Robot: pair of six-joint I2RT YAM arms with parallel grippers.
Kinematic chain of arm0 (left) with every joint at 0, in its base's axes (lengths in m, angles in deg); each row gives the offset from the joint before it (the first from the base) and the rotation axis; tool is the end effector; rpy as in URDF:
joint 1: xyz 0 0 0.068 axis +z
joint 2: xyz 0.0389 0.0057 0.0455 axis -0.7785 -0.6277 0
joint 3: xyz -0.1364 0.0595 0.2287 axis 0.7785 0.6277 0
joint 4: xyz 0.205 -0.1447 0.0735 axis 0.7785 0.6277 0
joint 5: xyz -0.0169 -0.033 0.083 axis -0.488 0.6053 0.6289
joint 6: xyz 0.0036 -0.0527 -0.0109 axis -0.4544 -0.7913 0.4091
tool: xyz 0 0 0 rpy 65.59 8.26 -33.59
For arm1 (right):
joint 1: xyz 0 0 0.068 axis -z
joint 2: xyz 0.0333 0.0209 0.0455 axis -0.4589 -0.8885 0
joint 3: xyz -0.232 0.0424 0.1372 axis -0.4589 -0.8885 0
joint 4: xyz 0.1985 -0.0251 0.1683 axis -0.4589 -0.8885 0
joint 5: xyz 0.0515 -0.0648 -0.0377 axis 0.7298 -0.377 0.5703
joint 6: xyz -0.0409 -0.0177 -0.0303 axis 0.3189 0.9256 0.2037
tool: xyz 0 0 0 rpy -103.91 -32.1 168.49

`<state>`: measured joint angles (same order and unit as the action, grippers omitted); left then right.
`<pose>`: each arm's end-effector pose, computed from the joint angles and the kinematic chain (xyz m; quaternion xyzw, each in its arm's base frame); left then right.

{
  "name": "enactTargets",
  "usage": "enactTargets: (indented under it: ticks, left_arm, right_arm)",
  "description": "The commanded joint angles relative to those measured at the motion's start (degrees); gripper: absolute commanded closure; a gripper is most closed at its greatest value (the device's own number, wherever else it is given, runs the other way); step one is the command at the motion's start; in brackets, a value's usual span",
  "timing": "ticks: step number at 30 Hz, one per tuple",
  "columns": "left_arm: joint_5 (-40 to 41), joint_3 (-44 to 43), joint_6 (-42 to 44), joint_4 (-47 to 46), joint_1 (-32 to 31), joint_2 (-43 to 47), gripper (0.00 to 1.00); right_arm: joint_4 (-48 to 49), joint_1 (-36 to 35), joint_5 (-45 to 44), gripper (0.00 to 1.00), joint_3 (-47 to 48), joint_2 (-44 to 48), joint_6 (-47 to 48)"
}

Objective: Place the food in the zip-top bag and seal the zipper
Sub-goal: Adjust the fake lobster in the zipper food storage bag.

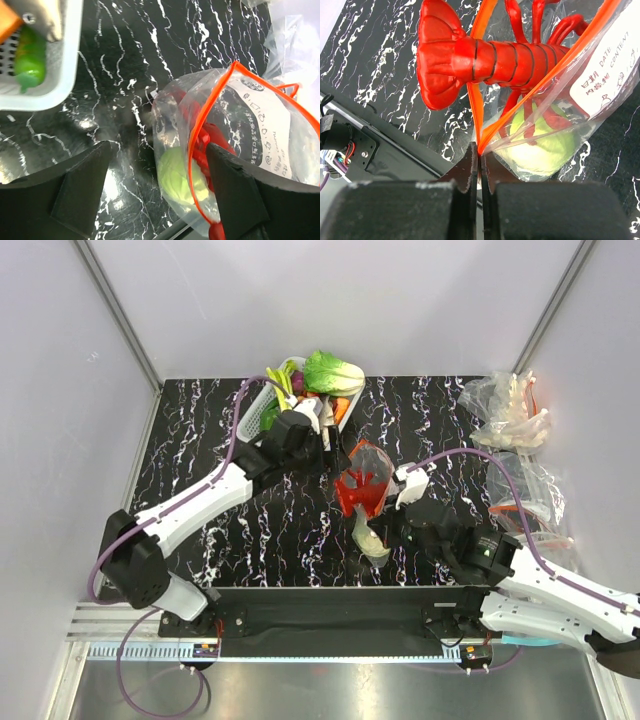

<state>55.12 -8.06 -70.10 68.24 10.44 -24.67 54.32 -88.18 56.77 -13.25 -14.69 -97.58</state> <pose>0.2556 -0.2224 0.3168 0.0521 0.8804 -0.3097 0.3553 0.0957 0.1479 0.3122 -0.1523 0.8397 0.2548 0.4548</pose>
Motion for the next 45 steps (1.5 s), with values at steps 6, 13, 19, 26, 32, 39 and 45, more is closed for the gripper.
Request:
enactTargets:
  ticks: [6, 13, 19, 26, 32, 39, 45]
  left_arm:
    - [-4.5, -2.9, 0.1, -9.0, -0.2, -2.0, 0.33]
    - [-8.2, -6.1, -0.9, -11.3, -1.1, -8.2, 0.77]
    - [-7.4, -12.2, 0.5, -7.8, -2.9, -11.6, 1.0]
    - [-1.5, -16.7, 3.9, 3.0, -3.3, -9.1, 1.0]
    - [-2.2, -21.0, 5.6, 10.0, -3.3, -10.0, 1.0]
    - [-3.8, -23.7, 5.6, 13.9, -3.4, -9.7, 1.0]
    - [-7.4, -25.2, 5.5, 16.2, -3.4, -9.5, 1.0]
  right_arm:
    - [0.7, -0.5, -2.1, 1.0, -0.5, 1.7, -0.8]
    - [0.5, -0.5, -1.5, 1.0, -0.4, 2.0, -0.5]
    - [-1.9, -0.5, -1.5, 0.85, 0.4, 2.1, -0.4]
    - [-9.8, -0.5, 0.0, 0.33, 7.0, 1.6, 2.9]
    - [-16.9, -0.6, 0.0, 0.32, 20.9, -5.7, 6.5]
    - [-14.0, -0.5, 5.9, 0.34, 28.6, -13.0, 10.7]
    - [-12.1, -0.5, 4.6, 0.31, 29.8, -20.6, 12.9]
